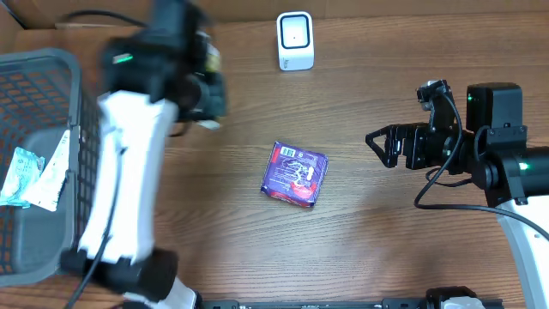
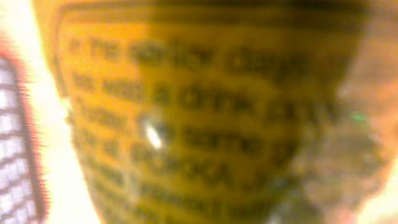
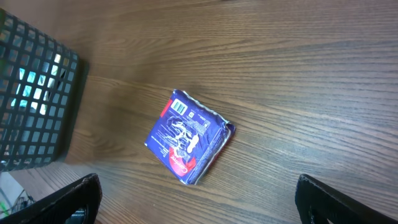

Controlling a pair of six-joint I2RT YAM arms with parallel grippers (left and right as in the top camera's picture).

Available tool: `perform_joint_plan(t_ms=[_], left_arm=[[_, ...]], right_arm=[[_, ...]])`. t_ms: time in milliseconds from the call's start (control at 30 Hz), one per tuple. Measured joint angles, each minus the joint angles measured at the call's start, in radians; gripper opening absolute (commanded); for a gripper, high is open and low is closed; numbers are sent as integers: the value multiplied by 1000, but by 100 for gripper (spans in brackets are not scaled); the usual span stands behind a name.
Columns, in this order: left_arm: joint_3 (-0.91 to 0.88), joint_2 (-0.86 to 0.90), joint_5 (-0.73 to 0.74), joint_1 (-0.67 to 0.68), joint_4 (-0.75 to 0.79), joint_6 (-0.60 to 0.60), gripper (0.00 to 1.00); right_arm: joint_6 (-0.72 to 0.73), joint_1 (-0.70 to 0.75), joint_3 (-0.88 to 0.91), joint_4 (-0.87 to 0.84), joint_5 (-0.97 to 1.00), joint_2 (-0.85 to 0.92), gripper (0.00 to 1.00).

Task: Scan the item barcode
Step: 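Carry the green juice box out and set it left of the pack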

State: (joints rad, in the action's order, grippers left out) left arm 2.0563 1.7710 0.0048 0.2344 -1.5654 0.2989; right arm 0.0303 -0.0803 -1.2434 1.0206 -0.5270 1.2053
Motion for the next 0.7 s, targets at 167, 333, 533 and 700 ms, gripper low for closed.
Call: perform_joint_plan(t_ms=[167, 333, 533, 700], left_arm=[[-191, 122, 0, 76, 89, 37, 6], [-333, 241, 0, 96, 198, 86, 7], [-404, 330, 2, 95, 280, 105, 24], [-407, 373, 13, 95, 287, 118, 51]], right_arm=[[0, 0, 0, 0, 0, 0, 100], [0, 0, 0, 0, 0, 0, 100], [0, 0, 0, 0, 3, 0, 100], [0, 0, 0, 0, 7, 0, 100]])
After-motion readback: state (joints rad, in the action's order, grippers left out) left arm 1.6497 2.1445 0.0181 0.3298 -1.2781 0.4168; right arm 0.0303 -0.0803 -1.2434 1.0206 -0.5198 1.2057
